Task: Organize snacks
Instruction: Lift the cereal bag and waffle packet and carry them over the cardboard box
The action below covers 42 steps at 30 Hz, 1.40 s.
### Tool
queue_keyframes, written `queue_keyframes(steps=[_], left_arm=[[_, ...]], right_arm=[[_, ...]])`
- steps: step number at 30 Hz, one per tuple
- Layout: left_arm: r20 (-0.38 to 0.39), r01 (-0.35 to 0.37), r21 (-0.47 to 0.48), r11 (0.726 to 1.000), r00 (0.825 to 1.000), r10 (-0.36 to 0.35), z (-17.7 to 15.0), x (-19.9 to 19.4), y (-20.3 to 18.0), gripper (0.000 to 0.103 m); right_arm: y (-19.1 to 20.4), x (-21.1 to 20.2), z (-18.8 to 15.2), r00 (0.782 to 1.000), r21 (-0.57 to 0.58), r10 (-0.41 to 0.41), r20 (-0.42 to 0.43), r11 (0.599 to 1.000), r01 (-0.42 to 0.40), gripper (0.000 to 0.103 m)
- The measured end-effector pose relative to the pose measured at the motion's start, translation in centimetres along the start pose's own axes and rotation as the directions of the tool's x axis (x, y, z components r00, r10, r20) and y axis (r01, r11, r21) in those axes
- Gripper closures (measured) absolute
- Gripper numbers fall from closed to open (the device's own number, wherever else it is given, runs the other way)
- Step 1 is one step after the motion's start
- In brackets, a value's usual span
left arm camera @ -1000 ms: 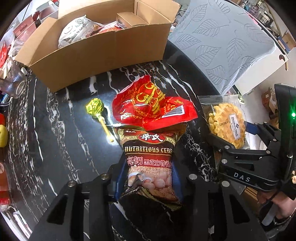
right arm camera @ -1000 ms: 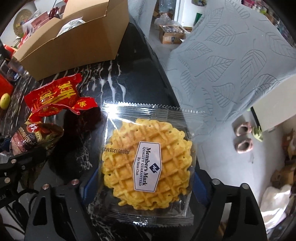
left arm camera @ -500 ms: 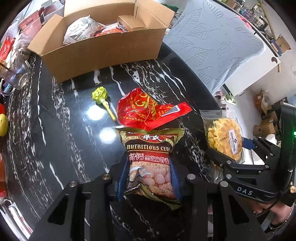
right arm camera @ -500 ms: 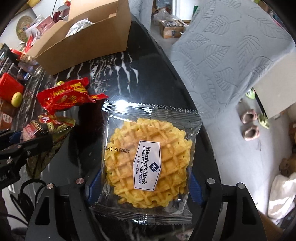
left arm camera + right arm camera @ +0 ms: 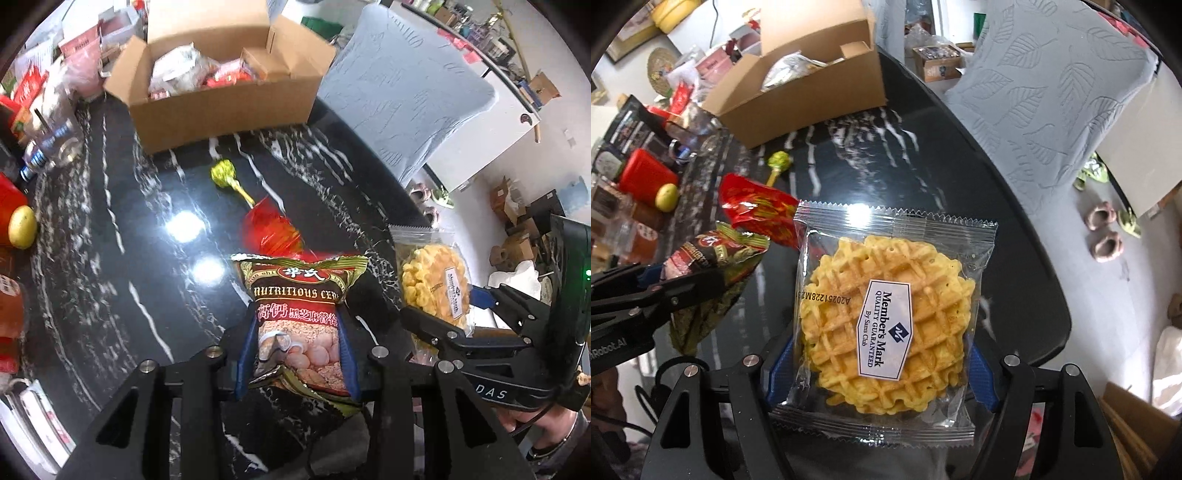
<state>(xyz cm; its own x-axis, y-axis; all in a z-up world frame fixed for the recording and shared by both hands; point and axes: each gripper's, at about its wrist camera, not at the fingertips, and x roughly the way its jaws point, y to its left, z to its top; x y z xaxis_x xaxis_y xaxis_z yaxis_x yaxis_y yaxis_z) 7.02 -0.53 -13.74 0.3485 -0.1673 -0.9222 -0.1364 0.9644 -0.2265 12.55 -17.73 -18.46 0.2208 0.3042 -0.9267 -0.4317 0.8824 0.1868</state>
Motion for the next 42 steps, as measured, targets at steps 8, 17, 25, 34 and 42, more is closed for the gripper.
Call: queue_keyframes(steps=[8,17,25,34,42], left_arm=[[0.089,-0.001,0.029,1.000,0.996,-0.001,0.8,-3.5,-0.1,0.065],[0.165,-0.019,0.043,0.999,0.986,0.011,3.0,-6.4,0.4,0.065],[0.235,-0.037,0.029,0.999,0.971,0.029,5.5,-8.3,0.7,0.065],[0.303,-0.054,0.007,0.999,0.952,0.049,9.5,-9.5,1.6,0.065],[0.326,-0.053,0.000,0.999,0.944,0.050,13.5,-9.0,2.8,0.065]], right_arm=[[2.2,-1.9,0.1,0.999,-0.016,0.034,0.032,0.999,-0.033,0.026],[4.3,-4.4,2.3,0.996,-0.061,0.066,0.068,0.996,-0.062,0.026],[5.0,-6.1,5.7,0.991,-0.106,0.072,0.111,0.992,-0.061,0.026],[5.5,-7.1,10.3,0.984,-0.151,0.096,0.147,0.986,-0.074,0.026],[5.5,-6.6,14.8,0.981,-0.178,0.106,0.164,0.981,-0.076,0.026]])
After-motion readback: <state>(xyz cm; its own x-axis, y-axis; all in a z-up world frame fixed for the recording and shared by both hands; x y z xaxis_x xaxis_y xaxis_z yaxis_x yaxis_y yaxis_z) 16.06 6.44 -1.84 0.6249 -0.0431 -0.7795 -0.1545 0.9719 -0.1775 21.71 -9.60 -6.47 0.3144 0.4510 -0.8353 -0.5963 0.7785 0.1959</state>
